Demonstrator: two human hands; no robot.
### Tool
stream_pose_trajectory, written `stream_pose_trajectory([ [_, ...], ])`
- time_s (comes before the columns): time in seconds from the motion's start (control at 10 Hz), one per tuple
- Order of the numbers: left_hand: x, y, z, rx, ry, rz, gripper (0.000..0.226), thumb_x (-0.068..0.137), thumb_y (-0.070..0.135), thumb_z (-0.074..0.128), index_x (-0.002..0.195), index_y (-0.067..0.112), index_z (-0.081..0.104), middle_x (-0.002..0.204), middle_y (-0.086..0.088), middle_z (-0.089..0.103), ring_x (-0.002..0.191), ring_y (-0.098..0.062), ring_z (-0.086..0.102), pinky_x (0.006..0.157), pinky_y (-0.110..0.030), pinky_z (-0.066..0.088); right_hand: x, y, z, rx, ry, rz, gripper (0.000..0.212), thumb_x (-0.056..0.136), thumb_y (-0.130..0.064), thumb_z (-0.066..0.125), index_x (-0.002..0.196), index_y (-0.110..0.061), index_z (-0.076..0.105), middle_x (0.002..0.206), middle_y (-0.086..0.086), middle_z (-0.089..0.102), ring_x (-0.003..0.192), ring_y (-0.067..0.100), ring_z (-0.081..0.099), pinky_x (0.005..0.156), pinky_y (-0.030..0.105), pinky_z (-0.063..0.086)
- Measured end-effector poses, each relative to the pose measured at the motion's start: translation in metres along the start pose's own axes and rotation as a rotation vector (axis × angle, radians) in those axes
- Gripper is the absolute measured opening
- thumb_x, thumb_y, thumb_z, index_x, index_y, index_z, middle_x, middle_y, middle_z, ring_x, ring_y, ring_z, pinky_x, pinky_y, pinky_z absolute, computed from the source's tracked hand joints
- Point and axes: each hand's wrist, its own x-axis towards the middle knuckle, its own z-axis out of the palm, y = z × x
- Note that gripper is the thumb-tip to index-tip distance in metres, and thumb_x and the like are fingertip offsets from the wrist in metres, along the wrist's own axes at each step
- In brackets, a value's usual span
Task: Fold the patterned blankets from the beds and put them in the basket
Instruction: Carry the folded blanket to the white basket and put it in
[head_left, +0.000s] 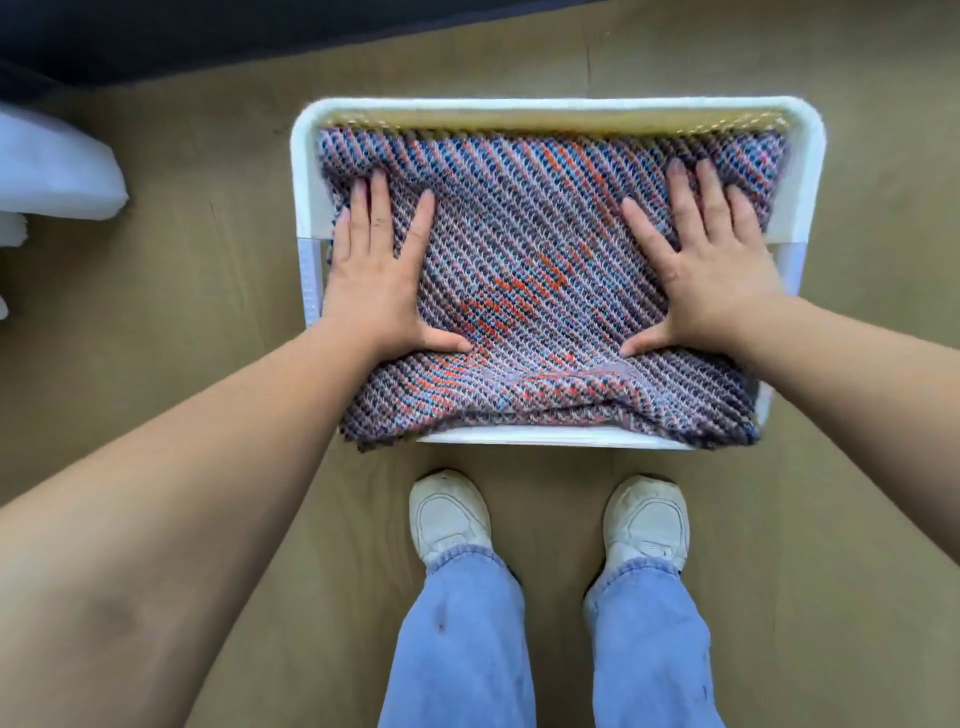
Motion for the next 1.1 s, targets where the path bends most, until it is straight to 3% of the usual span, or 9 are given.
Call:
stream_pose_trajectory([
  [0.2,0.02,0.003,0.022,0.014,-0.05,-0.019,0.149,0.033,0.093,0.047,0.142,0.021,-0.024,0.149,-0.027,-0.018,0.139,-0.038,-0.017,0.107,-0.042,-0.013,0.022,-0.002,0.024,0.028,-0.036,0.029,0.141,0.034,-0.088,0.053,0.126,-0.035,-0.041,0.152,0.015,-0.026,0.138,0.032,-0.025,0.104,0.04,-0.023],
  [0.3,0.015,0.006,0.006,0.0,-0.078,-0.018,0.148,0.036,0.09,0.052,0.143,0.018,-0.021,0.149,-0.028,-0.019,0.138,-0.039,-0.017,0.11,-0.045,-0.011,0.016,-0.002,0.008,0.093,-0.091,-0.017,0.138,0.035,-0.095,0.04,0.133,-0.033,-0.035,0.151,0.017,-0.025,0.138,0.033,-0.024,0.105,0.042,-0.021],
  [0.4,-0.014,0.014,-0.011,-0.008,0.047,0.024,0.138,0.046,0.084,0.054,0.146,0.011,-0.006,0.15,-0.03,-0.007,0.139,-0.043,-0.006,0.11,-0.048,-0.005,-0.005,-0.014,-0.013,0.259,-0.029,-0.04,0.132,0.036,-0.102,0.022,0.138,-0.035,-0.028,0.153,0.018,-0.018,0.14,0.032,-0.019,0.107,0.045,-0.014],
  [0.5,-0.056,0.028,-0.01,-0.08,0.092,0.057,0.126,0.053,0.081,0.048,0.147,0.005,0.009,0.15,-0.031,0.003,0.139,-0.044,0.002,0.111,-0.047,-0.001,-0.036,-0.04,-0.014,0.284,-0.023,-0.072,0.132,0.036,-0.1,0.027,0.134,-0.037,-0.034,0.154,0.017,-0.017,0.14,0.031,-0.02,0.107,0.049,-0.014],
  [0.6,-0.077,0.033,0.0,-0.138,-0.047,-0.025,0.128,0.052,0.088,0.036,0.146,0.01,-0.003,0.152,-0.026,-0.007,0.141,-0.036,-0.008,0.111,-0.04,-0.009,-0.056,-0.053,0.006,0.205,-0.07,-0.041,0.128,0.041,-0.095,0.033,0.134,-0.035,-0.033,0.153,0.017,-0.019,0.14,0.033,-0.019,0.109,0.054,-0.012],
  [0.7,-0.064,0.024,0.014,-0.137,-0.082,-0.054,0.143,0.038,0.097,0.024,0.143,0.011,-0.02,0.151,-0.023,-0.017,0.14,-0.032,-0.019,0.11,-0.038,-0.015,-0.052,-0.048,0.026,0.194,-0.061,0.037,0.127,0.045,-0.095,0.031,0.142,-0.032,-0.021,0.154,0.015,-0.019,0.141,0.032,-0.019,0.107,0.051,-0.019],
  [0.9,-0.039,0.022,0.037,-0.021,-0.043,-0.036,0.148,0.04,0.094,0.042,0.142,0.006,-0.019,0.15,-0.028,-0.014,0.14,-0.037,-0.015,0.111,-0.044,-0.012,-0.035,-0.052,0.053,0.098,0.03,0.042,0.125,0.047,-0.094,0.029,0.137,-0.029,-0.03,0.155,0.018,-0.012,0.141,0.033,-0.015,0.102,0.049,-0.027],
  [1.0,-0.041,0.032,0.035,0.008,-0.023,-0.079,0.147,0.046,0.089,0.05,0.141,0.004,-0.023,0.15,-0.028,-0.015,0.139,-0.039,-0.014,0.11,-0.043,-0.014,-0.036,-0.055,0.047,0.107,0.039,0.065,0.127,0.05,-0.092,0.036,0.144,-0.026,-0.019,0.154,0.018,-0.013,0.141,0.033,-0.015,0.103,0.051,-0.024],
  [1.1,-0.051,0.038,0.015,0.032,-0.055,-0.14,0.141,0.053,0.086,0.051,0.14,0.003,-0.024,0.15,-0.026,-0.017,0.139,-0.038,-0.016,0.11,-0.043,-0.013,-0.056,-0.062,0.029,0.084,-0.021,0.097,0.123,0.057,-0.089,0.041,0.142,-0.027,-0.023,0.154,0.018,-0.017,0.141,0.033,-0.016,0.108,0.057,-0.013],
])
